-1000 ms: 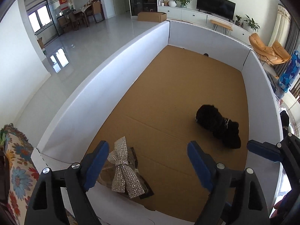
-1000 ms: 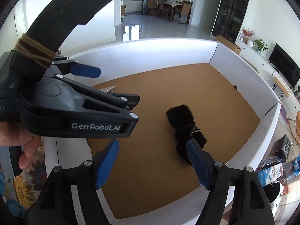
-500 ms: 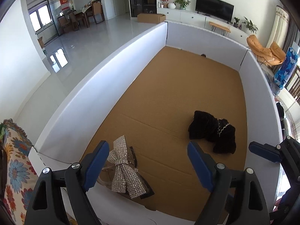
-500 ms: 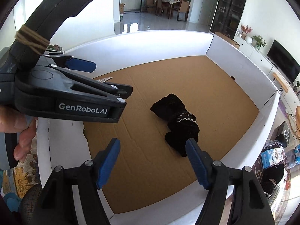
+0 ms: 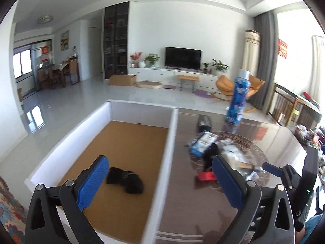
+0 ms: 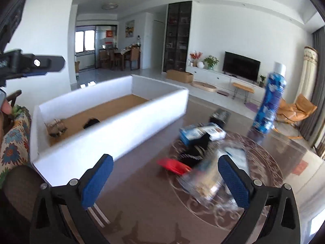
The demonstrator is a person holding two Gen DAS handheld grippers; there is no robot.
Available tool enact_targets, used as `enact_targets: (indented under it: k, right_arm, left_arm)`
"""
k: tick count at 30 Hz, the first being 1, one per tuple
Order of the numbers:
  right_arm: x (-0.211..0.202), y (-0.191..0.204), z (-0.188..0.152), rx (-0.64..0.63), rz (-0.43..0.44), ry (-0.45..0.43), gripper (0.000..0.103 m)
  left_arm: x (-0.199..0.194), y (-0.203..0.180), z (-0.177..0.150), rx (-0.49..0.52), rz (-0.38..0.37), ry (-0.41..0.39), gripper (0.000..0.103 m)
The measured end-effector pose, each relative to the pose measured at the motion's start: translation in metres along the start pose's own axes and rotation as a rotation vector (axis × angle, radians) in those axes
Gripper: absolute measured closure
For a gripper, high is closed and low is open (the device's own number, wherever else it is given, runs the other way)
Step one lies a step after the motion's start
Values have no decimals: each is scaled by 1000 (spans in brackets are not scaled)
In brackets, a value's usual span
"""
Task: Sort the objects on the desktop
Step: 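Move both empty tools back over the table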
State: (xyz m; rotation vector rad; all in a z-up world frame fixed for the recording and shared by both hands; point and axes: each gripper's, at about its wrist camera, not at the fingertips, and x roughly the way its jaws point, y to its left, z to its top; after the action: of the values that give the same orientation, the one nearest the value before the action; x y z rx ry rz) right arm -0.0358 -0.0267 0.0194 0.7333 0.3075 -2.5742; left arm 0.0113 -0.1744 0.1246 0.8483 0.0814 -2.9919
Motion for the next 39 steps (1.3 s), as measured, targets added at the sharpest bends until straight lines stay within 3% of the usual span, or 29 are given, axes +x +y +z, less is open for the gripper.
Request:
enact_targets:
  k: [3, 6, 9, 12, 21, 30, 39]
  right_arm:
    - [-11, -58, -45, 86, -84, 126, 0]
    - [-25, -110, -84, 178, -134, 226, 0]
    - [-26, -137, -111, 219, -183, 304, 0]
    - [-24, -154, -128, 240, -196, 346, 0]
    - [-17, -153, -134, 234, -209, 358, 0]
    - [-23, -156, -134, 265, -251, 338, 0]
    - [-15, -157, -136, 269, -229, 379, 0]
  left_arm:
    - [24, -59, -24, 49, -103, 83, 0]
    - [69, -105, -60, 71, -152, 207, 0]
    - [111, -131, -94, 89, -140, 316, 0]
    - [130, -142, -114, 96, -134, 371, 0]
    - [136, -146, -131, 138, -77, 393, 0]
    - [140, -140, -132, 104, -63, 418, 0]
    - [147, -148, -134, 111, -73, 445, 0]
